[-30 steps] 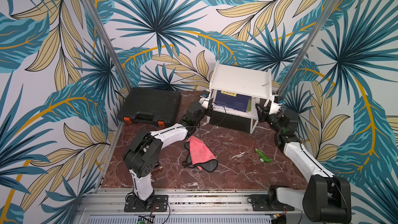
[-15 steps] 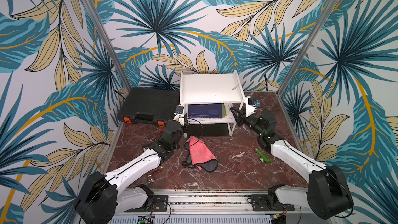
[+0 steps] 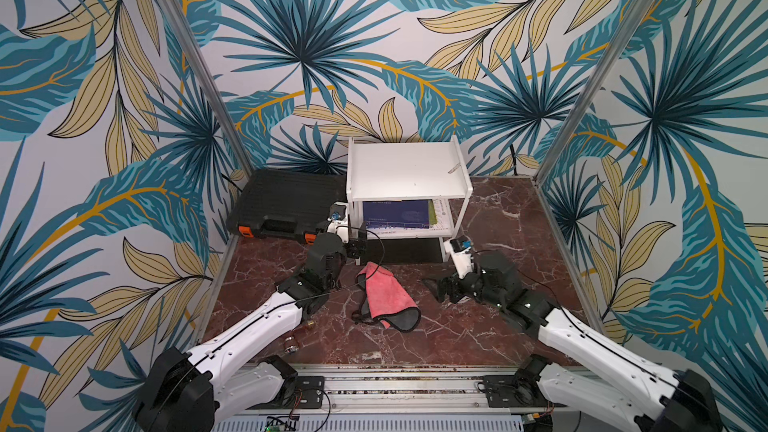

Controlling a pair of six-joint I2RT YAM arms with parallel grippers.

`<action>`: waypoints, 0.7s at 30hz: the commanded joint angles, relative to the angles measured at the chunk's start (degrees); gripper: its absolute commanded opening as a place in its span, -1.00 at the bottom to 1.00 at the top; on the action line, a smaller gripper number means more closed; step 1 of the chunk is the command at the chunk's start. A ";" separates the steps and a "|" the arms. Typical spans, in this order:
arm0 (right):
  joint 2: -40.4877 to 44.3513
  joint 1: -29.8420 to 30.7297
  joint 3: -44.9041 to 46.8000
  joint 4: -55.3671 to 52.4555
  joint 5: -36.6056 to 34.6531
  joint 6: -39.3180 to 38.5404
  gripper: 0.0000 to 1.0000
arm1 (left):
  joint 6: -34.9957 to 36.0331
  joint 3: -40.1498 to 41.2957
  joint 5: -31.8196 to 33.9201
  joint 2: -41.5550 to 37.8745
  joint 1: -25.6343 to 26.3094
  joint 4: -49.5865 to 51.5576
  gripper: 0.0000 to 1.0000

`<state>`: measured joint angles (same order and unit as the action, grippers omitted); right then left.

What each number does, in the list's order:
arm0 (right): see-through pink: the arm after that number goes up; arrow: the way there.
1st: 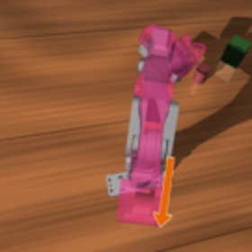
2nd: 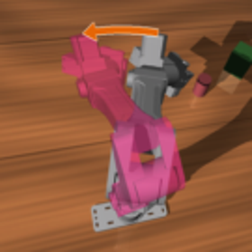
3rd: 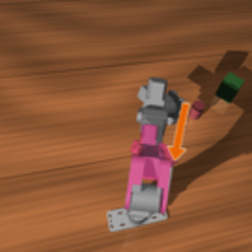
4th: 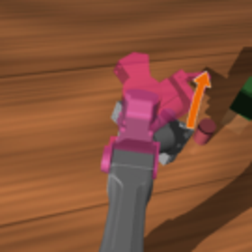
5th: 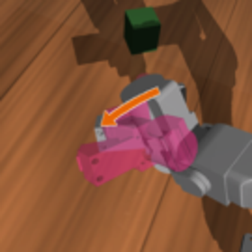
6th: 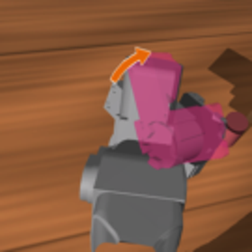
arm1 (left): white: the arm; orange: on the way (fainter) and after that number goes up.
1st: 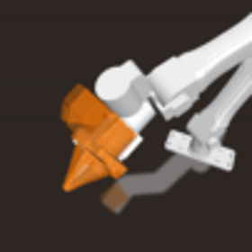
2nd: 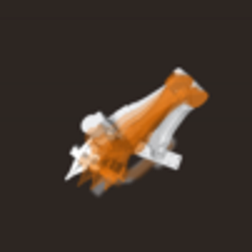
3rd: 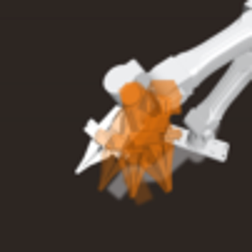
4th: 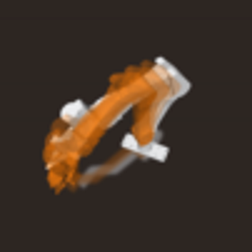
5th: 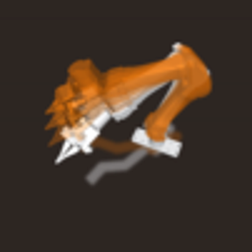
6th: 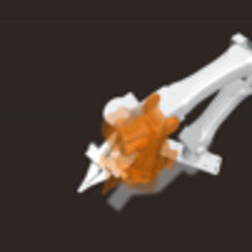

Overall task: Wipe the bookshelf clean with a cloth
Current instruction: Move the shelf to the center of the board, then pick up the cleaning item at the center of the board.

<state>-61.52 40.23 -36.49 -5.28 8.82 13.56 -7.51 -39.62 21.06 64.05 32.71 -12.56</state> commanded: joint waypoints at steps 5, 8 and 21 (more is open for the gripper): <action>-26.89 9.30 -14.45 -3.69 -2.10 -13.64 0.99 | -1.09 -5.19 -5.15 3.54 -1.01 0.02 0.56; -31.63 9.54 -16.72 -3.89 -3.11 -14.93 0.99 | -2.36 -7.51 -4.54 6.29 -1.40 0.68 0.50; -44.53 14.42 -18.37 1.65 -9.84 -9.04 0.57 | -4.41 -8.51 -7.27 11.89 -1.58 0.16 0.12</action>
<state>-103.61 53.76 -56.10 -5.26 -0.03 2.63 -5.91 -49.01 18.20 75.07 31.33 -12.99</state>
